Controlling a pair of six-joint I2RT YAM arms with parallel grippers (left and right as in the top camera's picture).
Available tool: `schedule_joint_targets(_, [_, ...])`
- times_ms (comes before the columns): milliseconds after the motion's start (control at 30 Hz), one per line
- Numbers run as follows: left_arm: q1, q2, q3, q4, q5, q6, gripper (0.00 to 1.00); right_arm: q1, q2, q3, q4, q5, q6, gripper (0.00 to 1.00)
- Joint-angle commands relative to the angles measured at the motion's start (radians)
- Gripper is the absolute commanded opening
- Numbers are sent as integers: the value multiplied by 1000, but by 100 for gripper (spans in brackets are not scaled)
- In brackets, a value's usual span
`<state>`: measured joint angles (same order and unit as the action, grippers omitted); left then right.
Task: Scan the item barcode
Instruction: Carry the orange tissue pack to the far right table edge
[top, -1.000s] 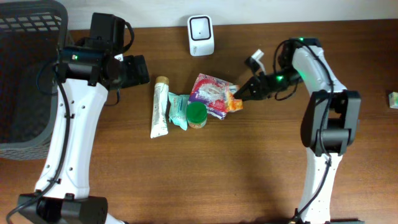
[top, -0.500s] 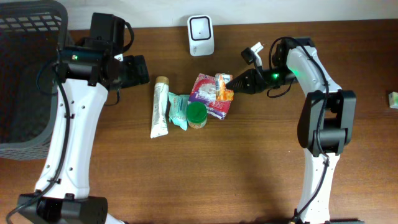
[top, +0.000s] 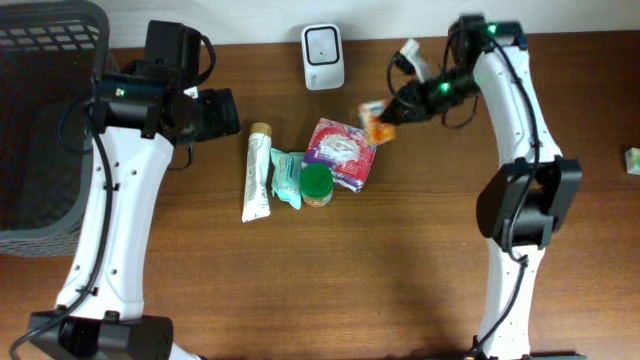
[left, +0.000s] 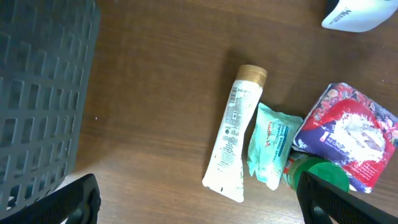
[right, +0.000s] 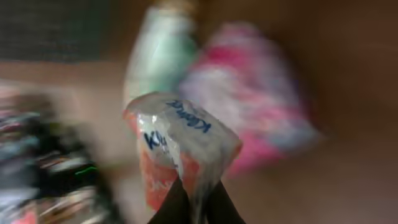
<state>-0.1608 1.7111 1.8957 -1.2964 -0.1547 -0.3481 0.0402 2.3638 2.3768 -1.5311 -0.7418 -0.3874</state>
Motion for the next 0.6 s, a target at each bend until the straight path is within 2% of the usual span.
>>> schedule_joint_targets(0, [-3,0,0,0,-7,5,99,66,-2,129,53,568,299,4])
schedule_joint_targets(167, [-3,0,0,0,-7,5,99,182,-1,133,424,764,261,4])
schedule_joint_targets(200, [-3,0,0,0,-7,5,99,219,-1,133,545,820,203,4])
schedule_joint_targets(300, [-3,0,0,0,-7,5,99,285,13,133,736,941,17,4])
schedule_joint_targets(367, [-2,0,0,0,-7,5,99,331,64,131,895,1015,-199,4])
schedule_joint_targets(433, [-3,0,0,0,-7,5,99,350,103,131,951,1020,-287,4])
schedule_joint_targets(567, [-3,0,0,0,-7,5,99,365,181,130,1010,1004,-293,4])
